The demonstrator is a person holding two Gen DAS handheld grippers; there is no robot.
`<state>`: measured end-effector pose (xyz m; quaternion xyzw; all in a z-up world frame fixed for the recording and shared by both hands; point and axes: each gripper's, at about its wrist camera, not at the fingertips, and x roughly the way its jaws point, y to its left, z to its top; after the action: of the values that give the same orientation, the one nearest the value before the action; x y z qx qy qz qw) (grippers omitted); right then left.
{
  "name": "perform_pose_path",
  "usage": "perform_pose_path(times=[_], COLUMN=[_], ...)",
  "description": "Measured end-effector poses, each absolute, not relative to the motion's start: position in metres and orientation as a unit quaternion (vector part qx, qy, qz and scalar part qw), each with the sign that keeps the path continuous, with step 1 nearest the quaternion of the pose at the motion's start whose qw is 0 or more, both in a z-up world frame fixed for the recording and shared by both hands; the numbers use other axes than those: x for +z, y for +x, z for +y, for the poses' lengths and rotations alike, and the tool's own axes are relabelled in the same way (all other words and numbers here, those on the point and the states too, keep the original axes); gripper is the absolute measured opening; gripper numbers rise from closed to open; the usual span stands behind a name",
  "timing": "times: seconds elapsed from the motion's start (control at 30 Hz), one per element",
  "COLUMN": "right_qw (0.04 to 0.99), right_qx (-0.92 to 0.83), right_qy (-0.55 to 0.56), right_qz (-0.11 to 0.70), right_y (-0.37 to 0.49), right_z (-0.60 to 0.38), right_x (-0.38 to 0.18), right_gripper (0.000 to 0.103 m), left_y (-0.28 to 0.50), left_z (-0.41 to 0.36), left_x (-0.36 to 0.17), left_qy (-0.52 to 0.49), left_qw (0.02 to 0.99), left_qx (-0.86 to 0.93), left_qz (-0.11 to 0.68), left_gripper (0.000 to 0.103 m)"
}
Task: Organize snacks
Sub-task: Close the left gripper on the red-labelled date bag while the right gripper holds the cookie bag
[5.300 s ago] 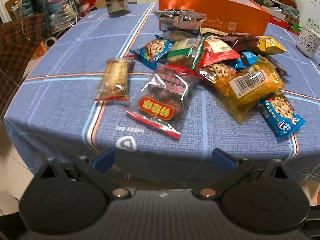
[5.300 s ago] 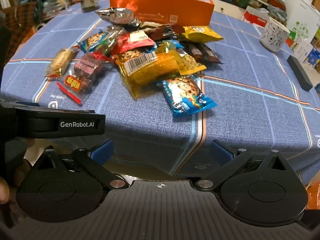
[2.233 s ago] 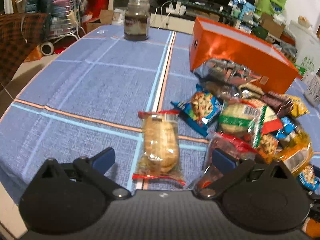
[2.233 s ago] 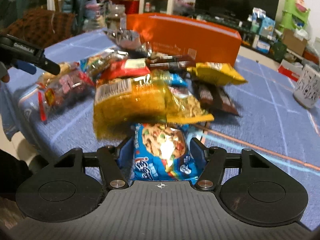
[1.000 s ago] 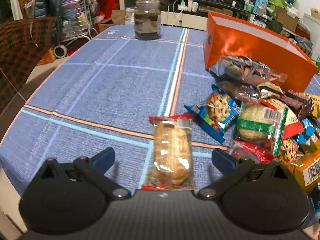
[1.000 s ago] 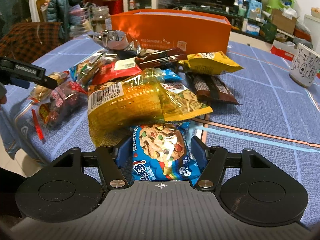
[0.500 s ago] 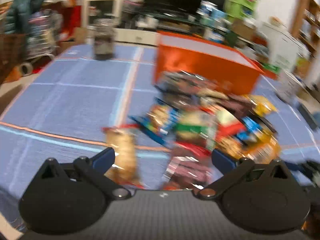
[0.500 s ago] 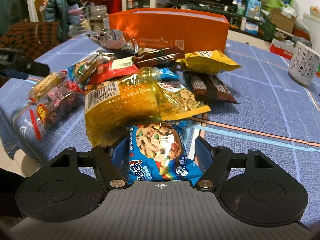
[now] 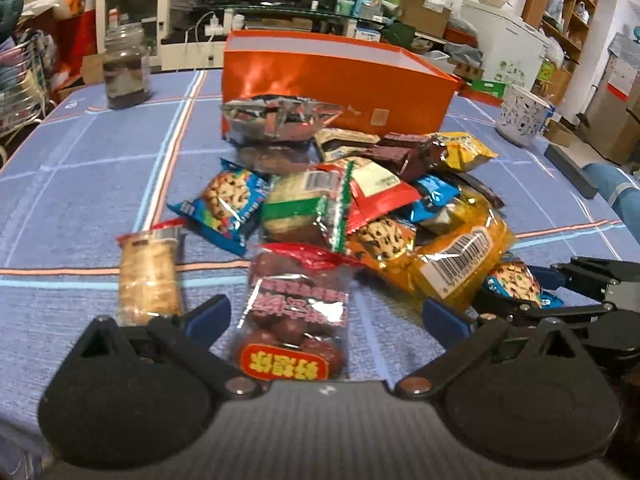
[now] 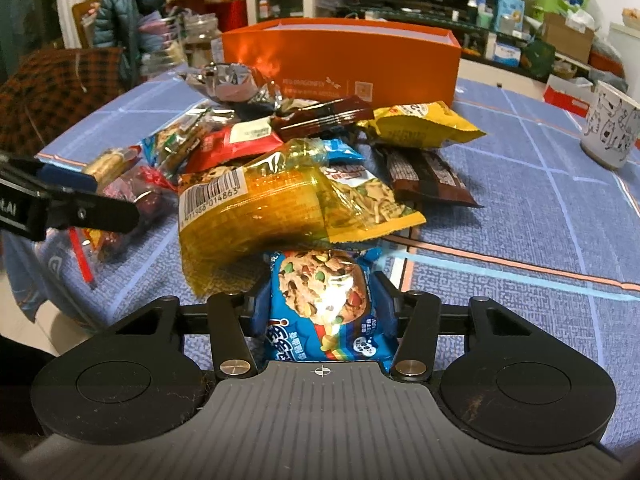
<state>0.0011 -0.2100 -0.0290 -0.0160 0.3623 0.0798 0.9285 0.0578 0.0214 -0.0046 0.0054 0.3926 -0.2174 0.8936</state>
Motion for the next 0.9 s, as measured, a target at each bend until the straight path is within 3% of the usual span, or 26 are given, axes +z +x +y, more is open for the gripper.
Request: perform_pose_path(times=[0.23,0.3,0.33,0.37,0.43,0.47,0.5,0.8,0.9], right_qw=[0.928,0.926,0.925,0.924,0.934,0.939,0.943,0.952,0.94], right_qx=[0.078,0.076,0.076,0.076,0.075,0.078,0.075,-0.007,0.024], right_qy=[-0.026,-0.022,-0.016,-0.009,0.007,0.01,0.009,-0.077,-0.077], right_qz=[0.363,0.369,0.373,0.374,0.348,0.335,0.325,0.298,0.331], right_y=[0.001,0.002,0.002,0.001,-0.006,-0.01,-0.013,-0.035,-0.025], right_z=[-0.206,-0.207,-0.209,-0.211,-0.219,-0.222,-0.224,-0.21,-0.203], right_x=[-0.03,-0.029,-0.029,-0.028,-0.018,-0.013,-0.007,0.009,-0.001], right_gripper=[0.041,0.051,0.069,0.08,0.083,0.094,0.096,0.096,0.075], left_y=[0.066,0.067,0.067,0.066,0.066,0.066,0.066,0.065,0.064], left_z=[0.017,0.015,0.015,0.016,0.019,0.02,0.021,0.017,0.011], left_x=[-0.011,-0.009,-0.007,-0.005,-0.003,-0.002,-0.001,-0.006,-0.01], left_qy=[0.005,0.011,0.01,0.008,0.006,0.006,0.006,-0.001,0.008], left_qw=[0.891,0.894,0.896,0.897,0.9,0.901,0.902,0.903,0.899], left_qx=[-0.211,-0.208,-0.209,-0.21,-0.207,-0.206,-0.202,-0.185,-0.19], left_qz=[0.402,0.396,0.393,0.389,0.384,0.382,0.381,0.388,0.395], left_gripper=[0.1,0.1,0.1,0.1,0.101,0.101,0.102,0.102,0.102])
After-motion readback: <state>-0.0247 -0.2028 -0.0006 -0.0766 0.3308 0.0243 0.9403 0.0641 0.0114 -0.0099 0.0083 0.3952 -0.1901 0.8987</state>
